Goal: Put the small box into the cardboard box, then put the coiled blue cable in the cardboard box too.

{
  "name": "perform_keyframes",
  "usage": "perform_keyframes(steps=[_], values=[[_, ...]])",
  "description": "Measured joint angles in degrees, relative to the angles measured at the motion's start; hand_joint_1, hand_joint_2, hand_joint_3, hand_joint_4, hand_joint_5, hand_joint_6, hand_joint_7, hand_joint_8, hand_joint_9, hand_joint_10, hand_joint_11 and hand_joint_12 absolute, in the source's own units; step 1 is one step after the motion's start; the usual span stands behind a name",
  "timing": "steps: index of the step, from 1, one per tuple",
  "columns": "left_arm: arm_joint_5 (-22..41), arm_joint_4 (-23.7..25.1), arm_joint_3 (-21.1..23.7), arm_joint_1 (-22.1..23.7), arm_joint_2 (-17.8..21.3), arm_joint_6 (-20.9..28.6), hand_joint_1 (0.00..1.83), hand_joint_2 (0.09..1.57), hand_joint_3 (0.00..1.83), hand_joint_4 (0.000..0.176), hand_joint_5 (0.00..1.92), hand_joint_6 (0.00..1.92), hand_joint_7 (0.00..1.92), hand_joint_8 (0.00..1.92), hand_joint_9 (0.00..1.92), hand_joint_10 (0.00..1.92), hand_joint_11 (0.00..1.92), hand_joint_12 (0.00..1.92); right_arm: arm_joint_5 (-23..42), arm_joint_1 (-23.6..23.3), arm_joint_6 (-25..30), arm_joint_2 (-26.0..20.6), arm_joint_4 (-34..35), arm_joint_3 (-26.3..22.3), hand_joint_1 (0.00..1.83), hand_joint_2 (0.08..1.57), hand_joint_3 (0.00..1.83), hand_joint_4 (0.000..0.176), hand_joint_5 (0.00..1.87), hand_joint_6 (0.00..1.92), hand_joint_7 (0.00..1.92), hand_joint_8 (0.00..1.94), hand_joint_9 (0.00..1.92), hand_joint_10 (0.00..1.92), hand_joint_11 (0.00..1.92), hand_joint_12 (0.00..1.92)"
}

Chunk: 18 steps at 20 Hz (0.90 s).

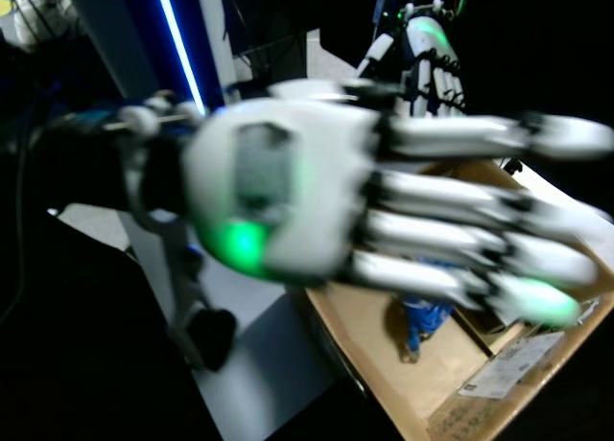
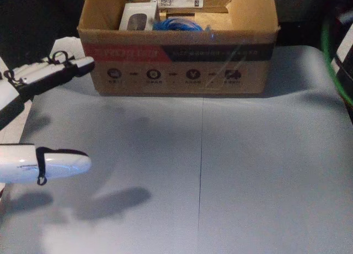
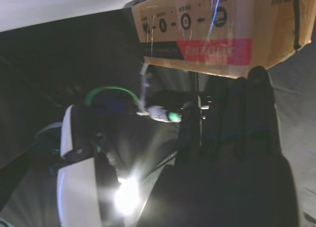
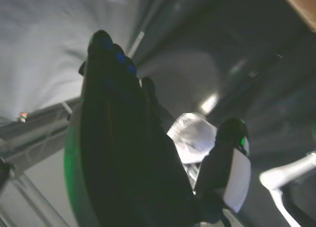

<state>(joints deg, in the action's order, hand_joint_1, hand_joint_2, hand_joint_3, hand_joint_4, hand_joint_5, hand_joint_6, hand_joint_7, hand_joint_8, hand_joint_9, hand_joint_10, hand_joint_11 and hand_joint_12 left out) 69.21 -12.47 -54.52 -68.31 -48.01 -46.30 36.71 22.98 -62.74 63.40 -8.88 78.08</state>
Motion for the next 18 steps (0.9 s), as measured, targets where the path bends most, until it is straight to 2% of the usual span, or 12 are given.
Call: perform_keyframes(steps=[4, 7, 8, 9, 12, 13, 14, 15, 18], values=[[2.14, -1.27, 0.02, -0.04, 0.07, 0.02, 0.67, 0.84, 0.0, 0.176, 0.16, 0.0, 0.09, 0.0, 0.03, 0.01, 0.05, 0.09, 10.67, 8.46, -0.02, -6.95, 5.4, -6.97, 0.55, 0.9, 0.0, 0.176, 0.0, 0.0, 0.0, 0.0, 0.0, 0.0, 0.0, 0.0], [4.96, -3.54, 0.37, -2.08, 0.72, 0.02, 0.64, 0.87, 0.0, 0.176, 0.14, 0.0, 0.05, 0.0, 0.0, 0.0, 0.0, 0.0, 15.93, 14.23, -0.04, -9.66, 7.45, -11.08, 0.53, 0.88, 0.0, 0.176, 0.0, 0.0, 0.0, 0.0, 0.0, 0.0, 0.0, 0.0], [5.81, -4.28, 0.79, -2.78, 1.4, -0.02, 0.64, 0.87, 0.0, 0.176, 0.13, 0.0, 0.05, 0.0, 0.0, 0.0, 0.0, 0.0, 18.18, 17.51, -0.02, -10.56, 8.79, -12.79, 0.51, 0.87, 0.0, 0.176, 0.0, 0.0, 0.0, 0.0, 0.0, 0.0, 0.0, 0.0], [6.71, -5.01, 0.96, -2.99, 1.66, 0.02, 0.62, 0.85, 0.0, 0.176, 0.14, 0.0, 0.07, 0.01, 0.02, 0.01, 0.02, 0.01, 20.15, 20.52, -0.04, -11.19, 10.49, -14.08, 0.53, 0.88, 0.0, 0.161, 0.0, 0.0, 0.0, 0.0, 0.0, 0.0, 0.0, 0.0], [8.57, -5.46, 1.14, -4.2, 2.19, -0.02, 0.66, 0.83, 0.0, 0.176, 0.14, 0.0, 0.08, 0.01, 0.02, 0.0, 0.03, 0.01, 24.87, 29.62, -0.02, -12.96, 16.24, -16.98, 0.48, 0.89, 0.0, 0.176, 0.0, 0.0, 0.0, 0.0, 0.0, 0.0, 0.0, 0.0], [8.76, -5.57, 1.46, -4.66, 2.21, -0.07, 0.67, 0.83, 0.0, 0.176, 0.14, 0.0, 0.07, 0.0, 0.0, 0.0, 0.0, 0.0, 26.18, 32.17, -0.04, -13.57, 18.21, -17.77, 0.53, 0.91, 0.01, 0.155, 0.0, 0.0, 0.0, 0.0, 0.0, 0.0, 0.0, 0.0], [9.14, -5.73, 1.9, -5.6, 2.23, 0.0, 0.65, 0.83, 0.0, 0.169, 0.13, 0.0, 0.07, 0.0, 0.0, 0.0, 0.0, 0.0, 28.04, 35.6, -0.04, -14.45, 21.03, -19.28, 0.55, 0.92, 0.01, 0.169, 0.0, 0.0, 0.0, 0.0, 0.0, 0.0, 0.0, 0.0], [9.33, -6.01, 2.73, -6.45, 2.47, -0.2, 0.68, 0.82, 0.0, 0.173, 0.12, 0.0, 0.06, 0.0, 0.0, 0.0, 0.0, 0.0, 31.17, 39.58, -0.09, -15.43, 23.98, -21.29, 0.6, 0.92, 0.01, 0.176, 0.0, 0.0, 0.0, 0.0, 0.0, 0.0, 0.0, 0.0], [13.68, -8.41, 4.09, -10.47, 3.3, -0.2, 0.76, 0.83, 0.0, 0.176, 0.13, 0.01, 0.05, 0.0, 0.0, 0.0, 0.0, 0.0, 41.05, 47.08, 0.11, -16.09, 28.28, -24.92, 0.58, 0.92, 0.01, 0.173, 0.0, 0.0, 0.0, 0.0, 0.0, 0.0, 0.0, 0.0]])
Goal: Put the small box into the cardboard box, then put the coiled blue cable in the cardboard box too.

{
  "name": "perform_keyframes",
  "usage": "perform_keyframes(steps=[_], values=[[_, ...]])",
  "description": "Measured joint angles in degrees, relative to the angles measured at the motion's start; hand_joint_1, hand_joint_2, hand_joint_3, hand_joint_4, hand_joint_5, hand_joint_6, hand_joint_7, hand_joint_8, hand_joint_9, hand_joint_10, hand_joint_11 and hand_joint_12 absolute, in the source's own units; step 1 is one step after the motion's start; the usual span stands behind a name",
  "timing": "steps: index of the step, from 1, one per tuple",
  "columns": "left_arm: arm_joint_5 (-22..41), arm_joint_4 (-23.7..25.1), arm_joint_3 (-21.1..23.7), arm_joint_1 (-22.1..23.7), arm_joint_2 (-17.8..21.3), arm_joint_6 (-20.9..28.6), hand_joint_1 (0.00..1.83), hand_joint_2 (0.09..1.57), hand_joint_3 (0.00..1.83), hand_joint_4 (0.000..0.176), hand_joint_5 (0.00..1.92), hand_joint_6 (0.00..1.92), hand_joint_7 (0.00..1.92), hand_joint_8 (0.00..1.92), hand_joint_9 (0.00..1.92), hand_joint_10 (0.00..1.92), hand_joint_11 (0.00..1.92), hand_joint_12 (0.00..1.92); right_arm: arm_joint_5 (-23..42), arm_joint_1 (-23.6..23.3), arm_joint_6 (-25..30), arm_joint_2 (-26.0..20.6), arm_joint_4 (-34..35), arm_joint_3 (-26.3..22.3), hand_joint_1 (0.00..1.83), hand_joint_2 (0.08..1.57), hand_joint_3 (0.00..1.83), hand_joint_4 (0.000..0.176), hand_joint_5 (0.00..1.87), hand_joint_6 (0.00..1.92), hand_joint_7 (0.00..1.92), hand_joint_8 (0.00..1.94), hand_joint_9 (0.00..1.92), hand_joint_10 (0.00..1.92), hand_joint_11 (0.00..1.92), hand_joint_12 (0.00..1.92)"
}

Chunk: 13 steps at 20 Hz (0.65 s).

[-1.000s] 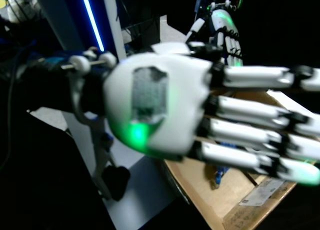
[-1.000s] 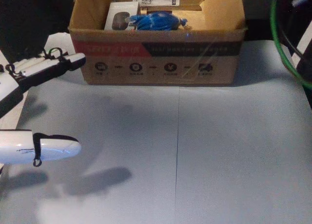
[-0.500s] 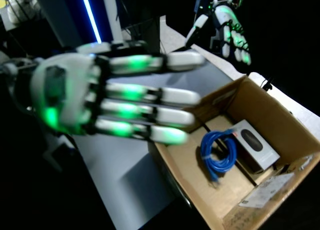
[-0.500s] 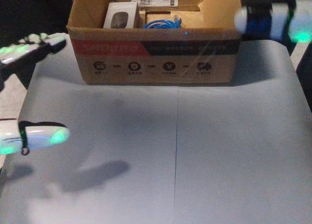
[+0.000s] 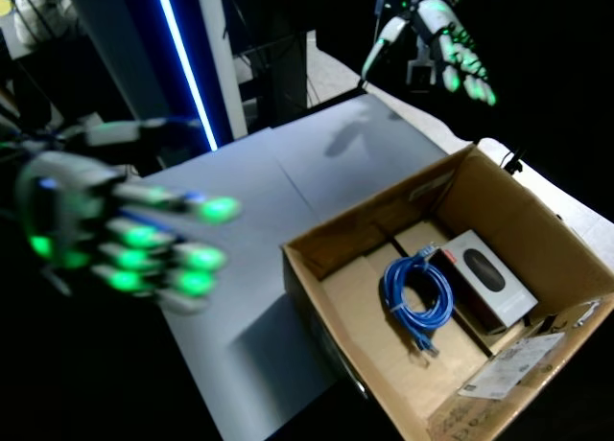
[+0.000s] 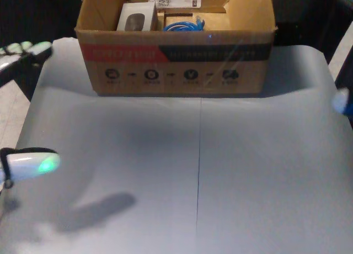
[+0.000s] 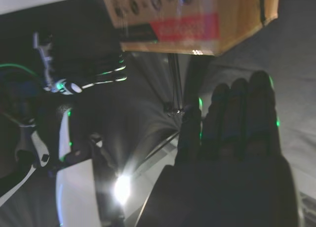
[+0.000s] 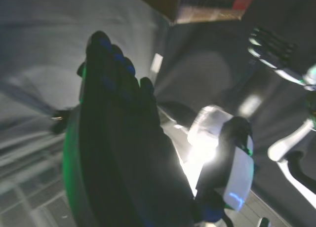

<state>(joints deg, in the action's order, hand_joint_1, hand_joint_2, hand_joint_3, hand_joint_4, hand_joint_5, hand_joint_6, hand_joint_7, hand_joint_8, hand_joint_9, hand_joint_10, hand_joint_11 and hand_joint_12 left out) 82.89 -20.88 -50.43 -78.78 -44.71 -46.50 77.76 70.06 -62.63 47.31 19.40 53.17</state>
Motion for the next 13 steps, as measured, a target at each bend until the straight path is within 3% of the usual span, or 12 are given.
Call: perform_keyframes(steps=[2, 3, 4, 6, 9, 13], values=[[1.44, -2.8, 0.59, -1.55, 0.0, 0.02, 0.76, 0.84, 0.0, 0.176, 0.12, 0.0, 0.04, 0.0, 0.0, 0.0, 0.0, 0.0, 3.41, 3.13, 3.45, 0.87, 3.04, -0.13, 0.6, 0.9, 0.0, 0.176, 0.0, 0.0, 0.0, 0.0, 0.0, 0.0, 0.0, 0.0], [1.92, -3.41, 0.66, -2.47, 0.0, -0.07, 0.74, 0.84, 0.0, 0.176, 0.1, 0.0, 0.02, 0.0, 0.0, 0.0, 0.0, 0.0, 5.38, 6.12, 9.79, 2.01, 4.42, 1.16, 0.58, 0.91, 0.0, 0.176, 0.0, 0.0, 0.0, 0.0, 0.0, 0.0, 0.0, 0.0], [2.38, -4.24, 1.16, -2.99, 0.07, -0.11, 0.73, 0.85, 0.01, 0.176, 0.1, 0.0, 0.0, 0.0, 0.0, 0.0, 0.0, 0.0, 6.54, 9.49, 15.72, 3.08, 6.14, 2.14, 0.56, 0.93, 0.01, 0.157, 0.0, 0.0, 0.0, 0.0, 0.0, 0.0, 0.0, 0.0], [3.32, -4.39, 1.53, -2.99, 0.13, -0.09, 0.72, 0.87, 0.01, 0.176, 0.08, 0.0, 0.0, 0.0, 0.0, 0.0, 0.0, 0.0, 9.09, 13.53, 20.83, 4.33, 9.86, 2.16, 0.56, 0.93, 0.01, 0.161, 0.0, 0.0, 0.0, 0.0, 0.0, 0.0, 0.0, 0.0], [5.7, -4.46, 1.81, -3.19, 0.24, -0.04, 0.69, 0.87, 0.01, 0.176, 0.08, 0.0, 0.02, 0.0, 0.0, 0.0, 0.0, 0.0, 12.76, 14.03, 21.88, 4.09, 10.97, 2.16, 0.58, 0.91, 0.0, 0.176, 0.0, 0.0, 0.0, 0.0, 0.0, 0.0, 0.0, 0.0], [6.99, -6.56, 2.36, -3.96, 0.26, -0.02, 0.67, 0.88, 0.01, 0.176, 0.1, 0.0, 0.04, 0.01, 0.0, 0.0, 0.0, 0.0, 13.57, 14.03, 21.92, 3.98, 9.07, 2.16, 0.62, 0.9, 0.0, 0.165, 0.0, 0.0, 0.0, 0.0, 0.0, 0.0, 0.0, 0.0]])
